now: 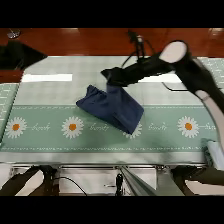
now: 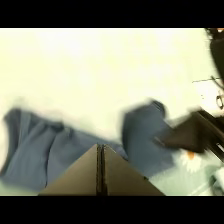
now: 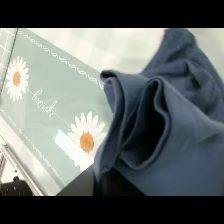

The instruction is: Fold the shirts.

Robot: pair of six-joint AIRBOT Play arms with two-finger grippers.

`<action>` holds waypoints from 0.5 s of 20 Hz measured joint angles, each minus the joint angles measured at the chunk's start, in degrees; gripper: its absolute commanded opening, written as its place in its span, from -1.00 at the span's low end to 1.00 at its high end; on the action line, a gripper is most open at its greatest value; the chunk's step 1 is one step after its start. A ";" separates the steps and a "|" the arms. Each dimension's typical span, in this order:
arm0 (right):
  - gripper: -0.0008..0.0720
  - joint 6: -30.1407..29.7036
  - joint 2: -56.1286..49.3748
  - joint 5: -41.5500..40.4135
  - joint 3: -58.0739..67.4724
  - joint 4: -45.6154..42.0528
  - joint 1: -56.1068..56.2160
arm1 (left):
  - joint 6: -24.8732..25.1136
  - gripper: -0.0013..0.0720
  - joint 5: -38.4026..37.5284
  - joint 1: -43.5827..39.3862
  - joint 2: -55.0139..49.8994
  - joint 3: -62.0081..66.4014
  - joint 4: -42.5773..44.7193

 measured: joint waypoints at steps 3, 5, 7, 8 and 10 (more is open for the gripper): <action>-0.93 0.66 -10.60 -1.64 7.50 2.95 2.75 | 1.27 -0.90 0.28 1.79 6.71 -10.82 0.02; -0.08 1.14 -15.34 -2.45 10.49 4.68 3.58 | 1.70 -0.90 0.48 2.32 8.74 -16.74 0.00; 0.75 1.90 -18.36 -2.86 12.24 6.38 4.00 | 1.88 -0.90 1.57 2.58 9.75 -21.31 -0.11; 0.75 1.88 -19.32 -1.99 12.90 6.78 4.11 | 1.95 -0.90 2.64 2.67 10.08 -23.21 -0.15; 0.75 1.64 -20.04 1.79 14.53 7.17 3.26 | 2.10 -0.90 4.85 2.78 10.45 -25.94 -0.24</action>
